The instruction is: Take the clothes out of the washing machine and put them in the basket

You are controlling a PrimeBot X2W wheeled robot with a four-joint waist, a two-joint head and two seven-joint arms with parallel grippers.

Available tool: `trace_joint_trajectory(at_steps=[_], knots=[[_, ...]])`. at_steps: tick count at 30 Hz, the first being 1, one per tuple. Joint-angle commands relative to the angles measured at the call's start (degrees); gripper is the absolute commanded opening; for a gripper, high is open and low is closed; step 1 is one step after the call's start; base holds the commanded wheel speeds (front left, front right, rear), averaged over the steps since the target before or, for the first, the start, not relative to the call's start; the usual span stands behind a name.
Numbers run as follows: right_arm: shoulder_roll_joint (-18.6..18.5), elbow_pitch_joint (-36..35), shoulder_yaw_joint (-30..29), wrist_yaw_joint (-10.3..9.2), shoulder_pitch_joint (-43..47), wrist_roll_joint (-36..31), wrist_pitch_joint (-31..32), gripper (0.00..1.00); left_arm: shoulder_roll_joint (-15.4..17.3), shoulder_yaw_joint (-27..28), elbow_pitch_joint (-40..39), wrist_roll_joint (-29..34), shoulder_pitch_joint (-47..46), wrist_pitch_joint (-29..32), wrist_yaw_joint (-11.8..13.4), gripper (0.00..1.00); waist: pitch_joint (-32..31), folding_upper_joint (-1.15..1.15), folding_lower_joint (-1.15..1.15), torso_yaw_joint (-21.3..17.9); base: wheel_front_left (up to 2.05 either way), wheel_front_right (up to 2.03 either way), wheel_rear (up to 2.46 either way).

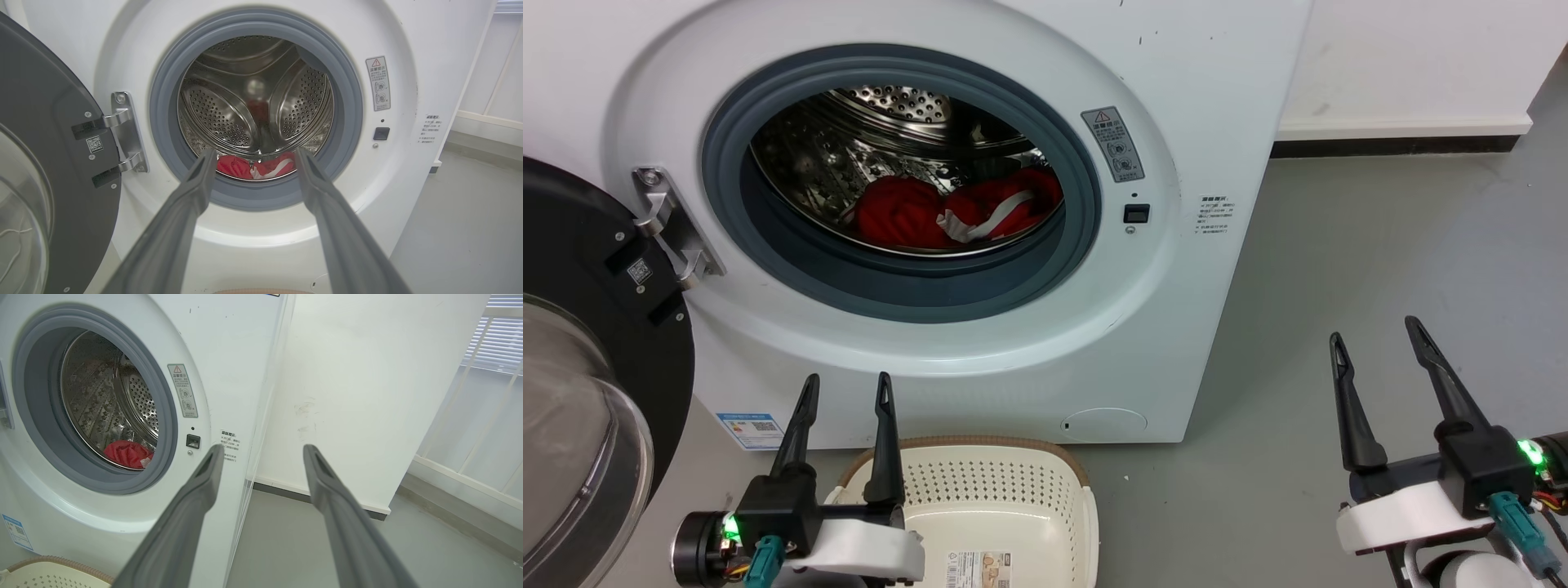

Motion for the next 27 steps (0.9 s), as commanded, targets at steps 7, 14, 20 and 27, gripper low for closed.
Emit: trace_joint_trajectory(at_steps=[7, 14, 20, 27], knots=[[0.1, 0.6, -0.8, -0.04, 0.4, 1.0, -1.1, 1.0, -1.3, 2.2, 0.0, 2.3, 0.9, -1.0, -2.6, 1.0, 0.2, 0.0, 0.0, 0.0, 0.0, 0.0, 0.0], [0.1, 0.7, -1.1, -0.04, 0.3, -0.5, -1.7, 1.0, -2.3, 3.2, -0.6, 5.8, 1.5, -1.7, -3.9, 1.0, 0.4, 0.0, 0.0, -0.1, 0.0, 0.0, 0.0], [0.1, 0.7, -1.0, -0.04, -0.1, 0.7, -1.6, 1.0, -2.7, 4.3, -0.6, 5.7, 1.2, -1.6, -5.1, 1.0, 0.4, 0.0, 0.0, -0.1, 0.0, 0.0, 0.0], [0.1, 0.3, -0.8, -0.04, 0.2, 1.4, -1.6, 1.0, -3.1, 4.9, -0.3, 5.7, 1.6, -1.6, -5.8, 1.0, 0.3, 0.0, 0.0, -0.4, 0.0, 0.0, 0.0]])
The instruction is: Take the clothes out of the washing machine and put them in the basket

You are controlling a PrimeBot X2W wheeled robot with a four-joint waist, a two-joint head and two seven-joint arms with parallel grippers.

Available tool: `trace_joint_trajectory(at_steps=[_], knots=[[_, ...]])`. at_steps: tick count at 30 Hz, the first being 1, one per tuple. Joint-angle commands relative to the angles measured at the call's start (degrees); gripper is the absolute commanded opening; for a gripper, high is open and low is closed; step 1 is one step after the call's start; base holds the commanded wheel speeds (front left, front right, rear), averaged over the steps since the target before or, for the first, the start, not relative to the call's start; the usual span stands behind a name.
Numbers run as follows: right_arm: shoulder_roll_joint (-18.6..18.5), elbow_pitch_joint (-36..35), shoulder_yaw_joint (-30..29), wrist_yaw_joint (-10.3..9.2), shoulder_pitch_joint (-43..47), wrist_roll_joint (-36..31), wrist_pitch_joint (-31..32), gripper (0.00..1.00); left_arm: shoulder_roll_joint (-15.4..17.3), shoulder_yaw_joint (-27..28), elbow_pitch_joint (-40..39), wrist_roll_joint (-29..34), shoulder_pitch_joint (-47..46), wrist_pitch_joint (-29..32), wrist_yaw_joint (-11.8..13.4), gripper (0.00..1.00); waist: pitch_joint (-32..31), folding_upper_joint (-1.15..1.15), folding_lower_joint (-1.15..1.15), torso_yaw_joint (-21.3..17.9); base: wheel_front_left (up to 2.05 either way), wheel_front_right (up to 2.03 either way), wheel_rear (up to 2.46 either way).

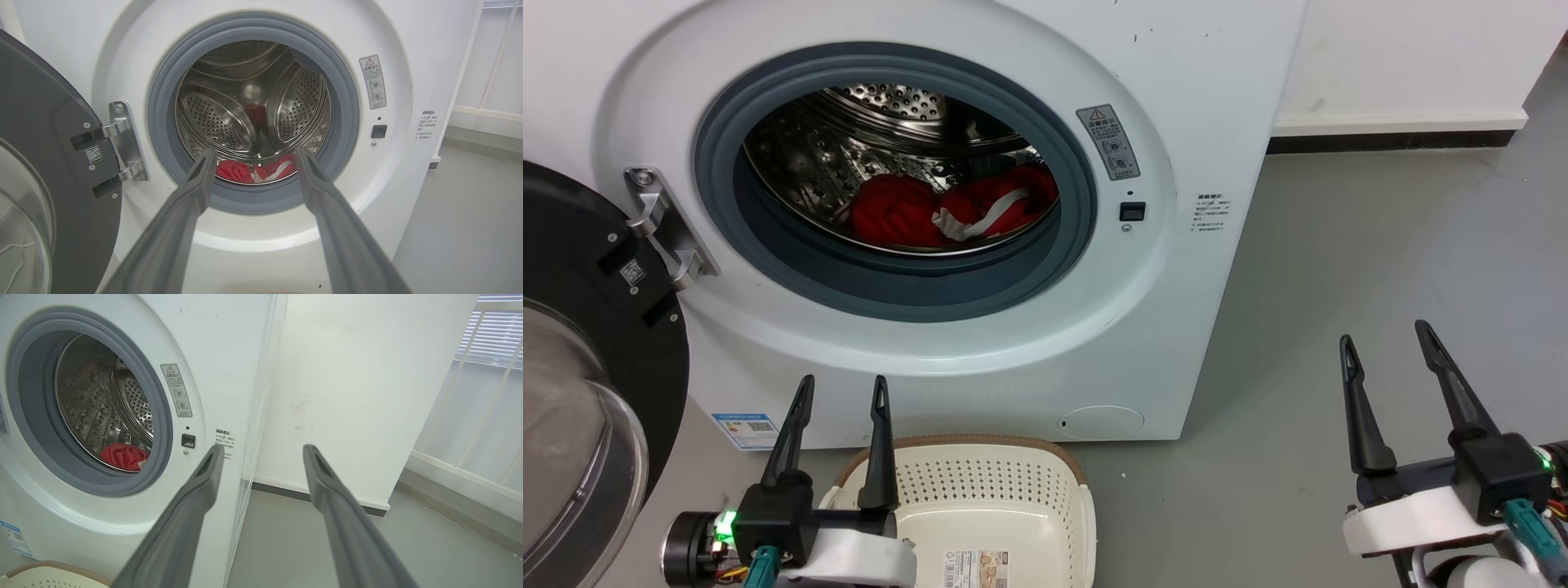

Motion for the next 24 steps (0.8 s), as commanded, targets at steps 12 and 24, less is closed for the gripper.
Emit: trace_joint_trajectory(at_steps=[12, 24], knots=[[0.1, -1.5, 0.1, -0.04, -2.8, 3.6, -0.1, 1.0, 1.0, 2.1, 3.8, 0.0, -5.1, -0.2, -3.9, 1.0, 5.9, 0.0, 0.0, -1.9, 0.0, 0.0, 0.0], [0.1, -7.8, 1.1, -0.04, -10.4, 6.6, -0.1, 1.0, 12.2, 3.6, 19.4, -0.2, -30.4, -0.1, -8.8, 1.0, 22.8, 0.0, 0.0, -5.8, 0.0, 0.0, 0.0]])
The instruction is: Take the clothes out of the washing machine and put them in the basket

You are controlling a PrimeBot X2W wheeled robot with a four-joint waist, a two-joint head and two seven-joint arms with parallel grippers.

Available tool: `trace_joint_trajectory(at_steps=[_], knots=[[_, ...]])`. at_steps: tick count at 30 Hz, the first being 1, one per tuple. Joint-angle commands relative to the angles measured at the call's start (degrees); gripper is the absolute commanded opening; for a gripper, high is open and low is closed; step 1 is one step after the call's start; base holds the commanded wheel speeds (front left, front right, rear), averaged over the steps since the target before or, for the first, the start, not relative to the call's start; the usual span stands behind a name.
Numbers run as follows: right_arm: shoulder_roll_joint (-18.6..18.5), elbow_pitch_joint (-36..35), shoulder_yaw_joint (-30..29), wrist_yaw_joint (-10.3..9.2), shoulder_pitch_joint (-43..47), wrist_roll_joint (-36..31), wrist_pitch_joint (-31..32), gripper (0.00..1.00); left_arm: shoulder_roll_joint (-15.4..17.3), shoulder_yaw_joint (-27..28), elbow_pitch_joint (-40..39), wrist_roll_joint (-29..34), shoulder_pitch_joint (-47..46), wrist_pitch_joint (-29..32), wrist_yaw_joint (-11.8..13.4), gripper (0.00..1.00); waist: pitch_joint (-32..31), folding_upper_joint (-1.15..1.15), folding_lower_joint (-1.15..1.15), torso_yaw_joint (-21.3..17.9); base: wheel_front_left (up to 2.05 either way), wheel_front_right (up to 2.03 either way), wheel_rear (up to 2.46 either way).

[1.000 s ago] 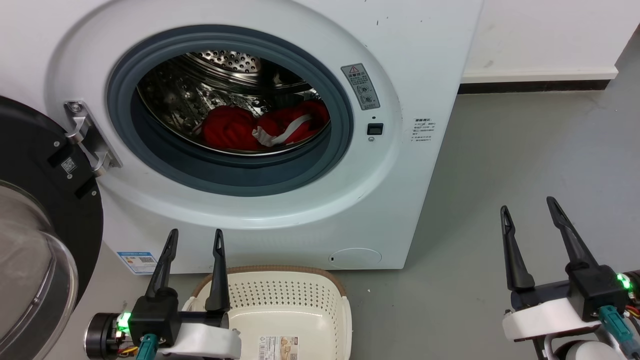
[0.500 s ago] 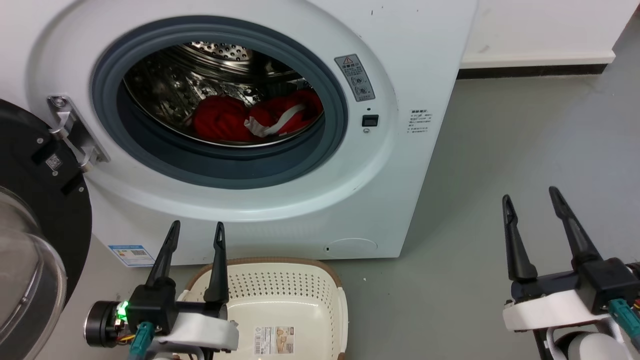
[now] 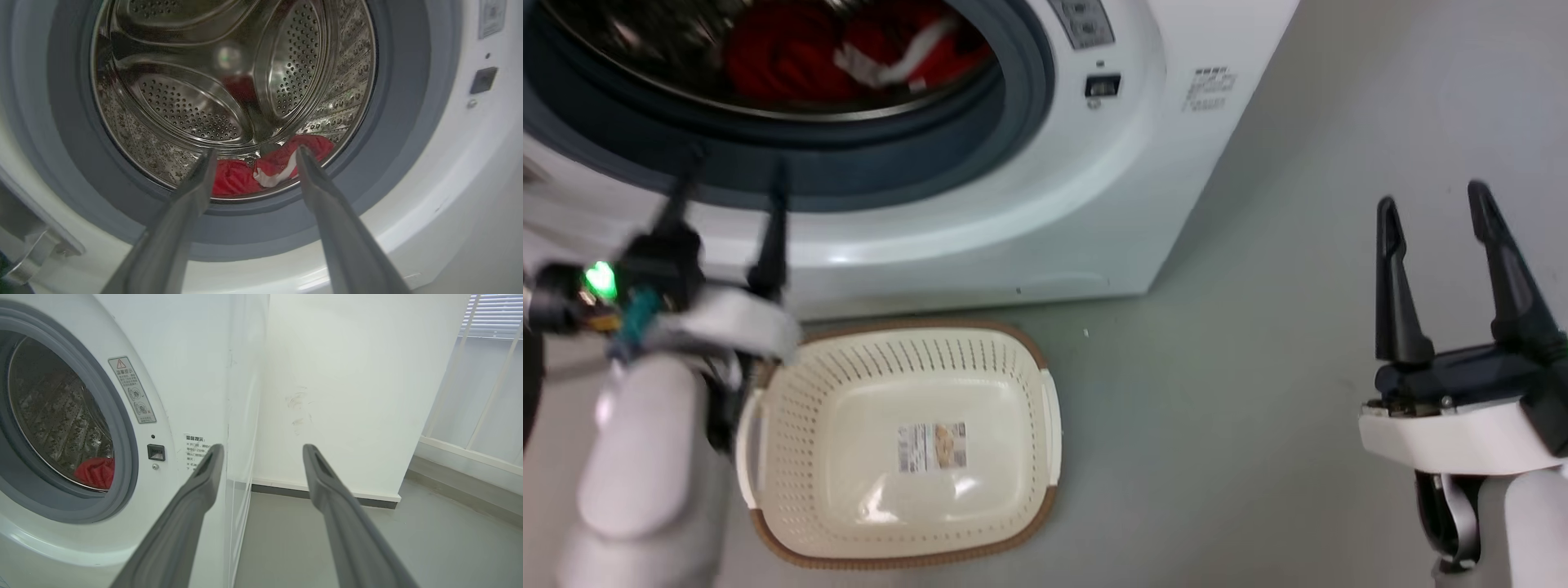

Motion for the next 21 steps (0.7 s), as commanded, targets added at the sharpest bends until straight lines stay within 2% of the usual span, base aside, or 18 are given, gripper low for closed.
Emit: trace_joint_trajectory(at_steps=[1, 6, 10, 21], knots=[[0.2, -0.8, 0.3, -0.05, -1.6, 0.4, -0.1, 1.0, 1.5, -0.2, 2.6, -0.7, -4.0, 0.7, -0.3, 1.0, 6.1, 0.0, -0.01, -2.1, 0.0, 0.0, 0.0], [0.2, -3.0, 0.9, -0.04, -4.4, 1.1, -0.1, 1.0, 7.7, -3.5, 11.5, -1.4, -18.6, 6.6, -0.8, 1.0, 12.6, 0.0, -0.01, -4.5, 0.0, 0.0, 0.0], [0.2, -4.0, 1.8, -0.05, -5.8, 2.5, -0.1, 1.0, 12.4, -8.4, 16.4, -3.6, -28.8, 12.8, -0.8, 1.0, 17.0, 0.0, -0.01, -6.4, 0.0, 0.0, 0.0], [0.1, -7.5, 6.7, -0.05, -7.7, 6.8, -0.1, 1.0, 22.3, -20.8, 26.2, -11.3, -51.5, 31.6, -0.8, 1.0, 25.6, 0.0, -0.01, -11.5, 0.0, 0.0, 0.0]])
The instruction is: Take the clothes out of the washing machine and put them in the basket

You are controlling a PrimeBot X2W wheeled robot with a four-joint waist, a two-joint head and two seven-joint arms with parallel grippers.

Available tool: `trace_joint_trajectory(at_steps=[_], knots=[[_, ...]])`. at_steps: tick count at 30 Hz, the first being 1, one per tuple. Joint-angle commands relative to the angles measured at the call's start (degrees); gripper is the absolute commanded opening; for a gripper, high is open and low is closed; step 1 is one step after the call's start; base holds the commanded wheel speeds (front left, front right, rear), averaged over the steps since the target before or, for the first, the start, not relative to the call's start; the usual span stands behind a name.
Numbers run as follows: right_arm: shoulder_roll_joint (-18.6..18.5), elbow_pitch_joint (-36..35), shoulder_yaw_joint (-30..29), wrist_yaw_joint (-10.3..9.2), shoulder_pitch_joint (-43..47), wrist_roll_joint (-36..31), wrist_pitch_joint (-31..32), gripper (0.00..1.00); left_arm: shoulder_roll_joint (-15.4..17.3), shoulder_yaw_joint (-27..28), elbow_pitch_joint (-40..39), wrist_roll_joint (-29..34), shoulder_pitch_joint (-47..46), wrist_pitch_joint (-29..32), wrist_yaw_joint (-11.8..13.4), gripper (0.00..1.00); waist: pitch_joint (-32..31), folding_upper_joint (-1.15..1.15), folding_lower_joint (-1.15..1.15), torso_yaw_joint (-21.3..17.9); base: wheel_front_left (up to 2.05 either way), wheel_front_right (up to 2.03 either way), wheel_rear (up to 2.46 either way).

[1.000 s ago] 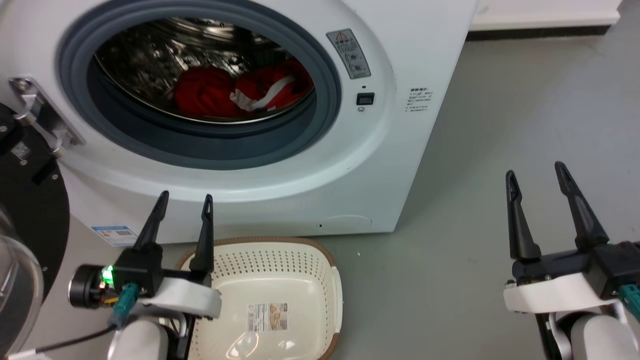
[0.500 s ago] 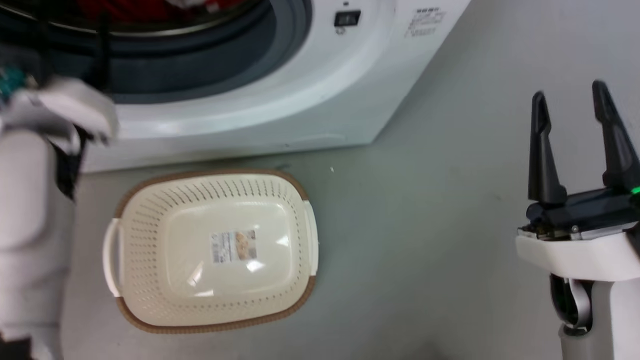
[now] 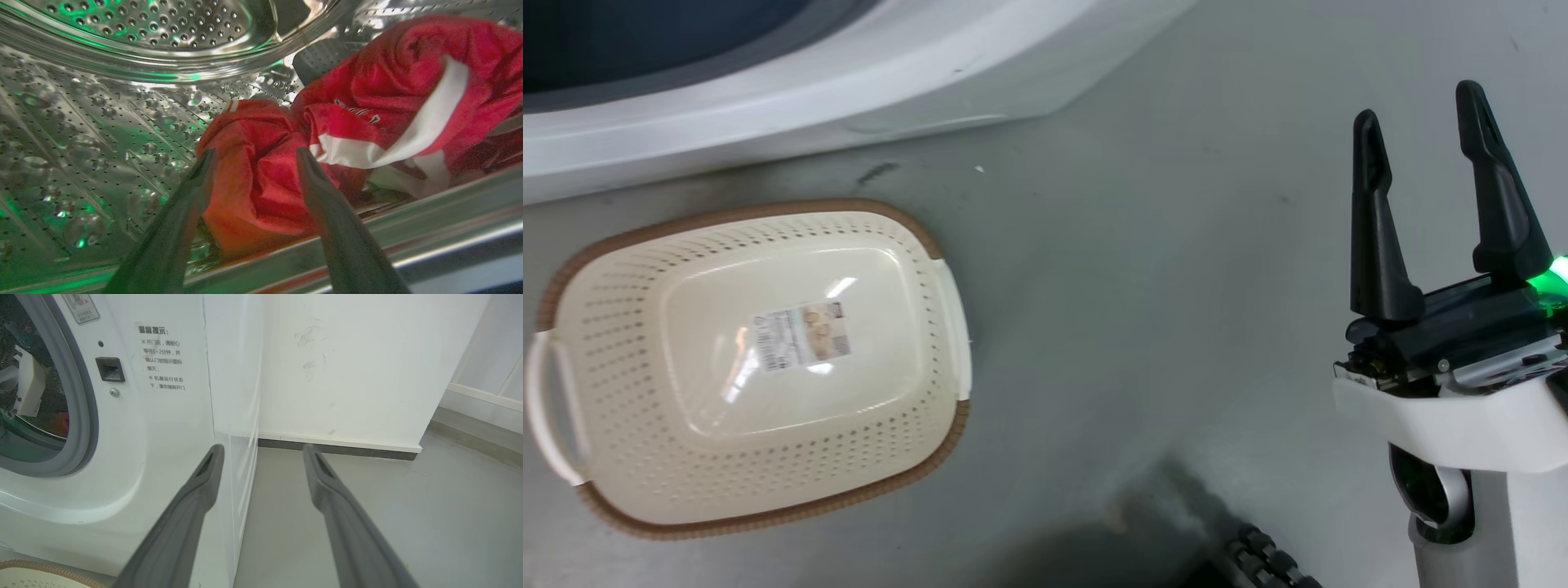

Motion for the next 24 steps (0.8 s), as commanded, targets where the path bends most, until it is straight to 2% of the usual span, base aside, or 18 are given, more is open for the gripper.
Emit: trace_joint_trajectory(at_steps=[1, 13, 19, 24], knots=[[0.1, -0.7, 0.3, -0.05, -0.8, 0.9, -0.1, 1.0, 1.4, -1.5, 0.3, -1.4, -2.6, 2.1, 0.1, 1.0, 2.8, 0.0, -0.01, -2.8, 0.0, 0.0, 0.0], [0.1, -2.1, 3.1, -0.06, -0.4, 3.8, -0.1, 1.0, 13.2, -15.2, -0.9, -9.8, -16.9, 19.2, 0.1, 1.0, 7.8, 0.0, -0.01, -7.6, 0.0, 0.0, 0.0], [0.1, -2.8, 3.6, -0.06, -0.6, 4.8, -0.1, 1.0, 15.9, -20.7, -0.8, -13.2, -21.1, 24.1, 0.1, 1.0, 9.7, 0.0, -0.01, -8.7, 0.0, 0.0, 0.0], [0.1, -2.7, 3.5, -0.06, -0.8, 5.2, -0.1, 1.0, 16.5, -24.1, -0.9, -15.8, -21.5, 25.1, 0.1, 1.0, 10.5, 0.0, -0.01, -9.1, 0.0, 0.0, 0.0]])
